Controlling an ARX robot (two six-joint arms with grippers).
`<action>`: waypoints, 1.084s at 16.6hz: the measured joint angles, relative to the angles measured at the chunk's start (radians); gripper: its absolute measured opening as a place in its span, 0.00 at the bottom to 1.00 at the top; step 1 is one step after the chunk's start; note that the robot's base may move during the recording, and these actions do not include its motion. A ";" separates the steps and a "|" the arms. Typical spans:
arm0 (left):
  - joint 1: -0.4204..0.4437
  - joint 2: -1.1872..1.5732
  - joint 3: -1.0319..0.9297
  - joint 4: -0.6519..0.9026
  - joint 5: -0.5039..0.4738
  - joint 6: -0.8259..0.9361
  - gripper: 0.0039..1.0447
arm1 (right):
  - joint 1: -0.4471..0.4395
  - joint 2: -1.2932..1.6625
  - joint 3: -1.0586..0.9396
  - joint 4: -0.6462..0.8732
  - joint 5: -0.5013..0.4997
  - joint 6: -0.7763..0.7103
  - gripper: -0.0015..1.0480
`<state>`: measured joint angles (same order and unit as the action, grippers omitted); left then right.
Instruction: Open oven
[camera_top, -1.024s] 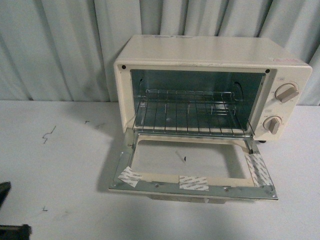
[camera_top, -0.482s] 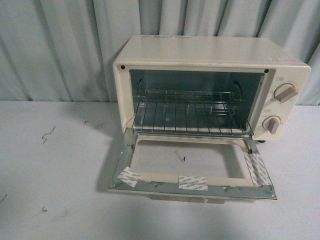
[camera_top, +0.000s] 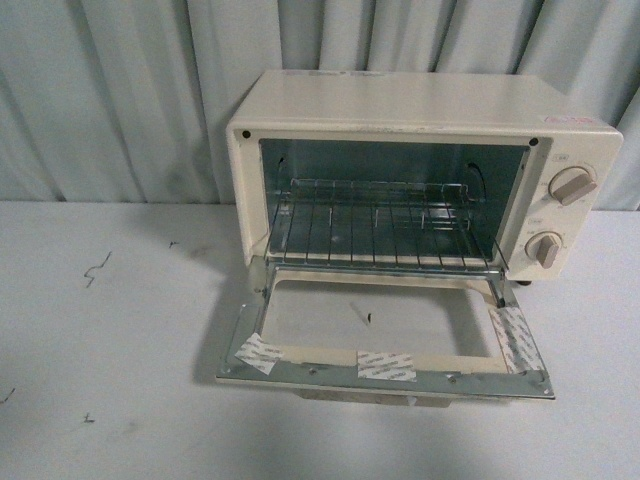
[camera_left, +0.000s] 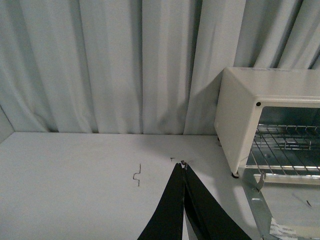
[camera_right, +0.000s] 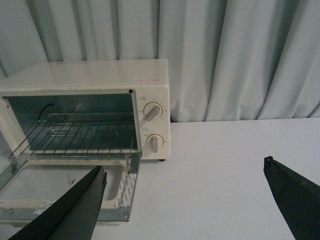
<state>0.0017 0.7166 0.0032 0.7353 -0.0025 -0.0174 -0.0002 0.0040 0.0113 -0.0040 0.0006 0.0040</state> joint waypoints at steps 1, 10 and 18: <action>0.000 -0.131 0.002 -0.167 0.000 0.000 0.01 | 0.000 0.000 0.000 0.000 0.000 0.000 0.94; 0.000 -0.436 0.002 -0.455 0.000 0.000 0.01 | 0.000 0.000 0.000 0.000 0.000 0.000 0.94; -0.002 -0.708 0.003 -0.743 0.002 0.000 0.01 | 0.000 0.000 0.000 0.000 -0.001 -0.001 0.94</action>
<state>-0.0002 0.0082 0.0067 -0.0078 -0.0010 -0.0174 -0.0002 0.0040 0.0113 -0.0044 -0.0002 0.0029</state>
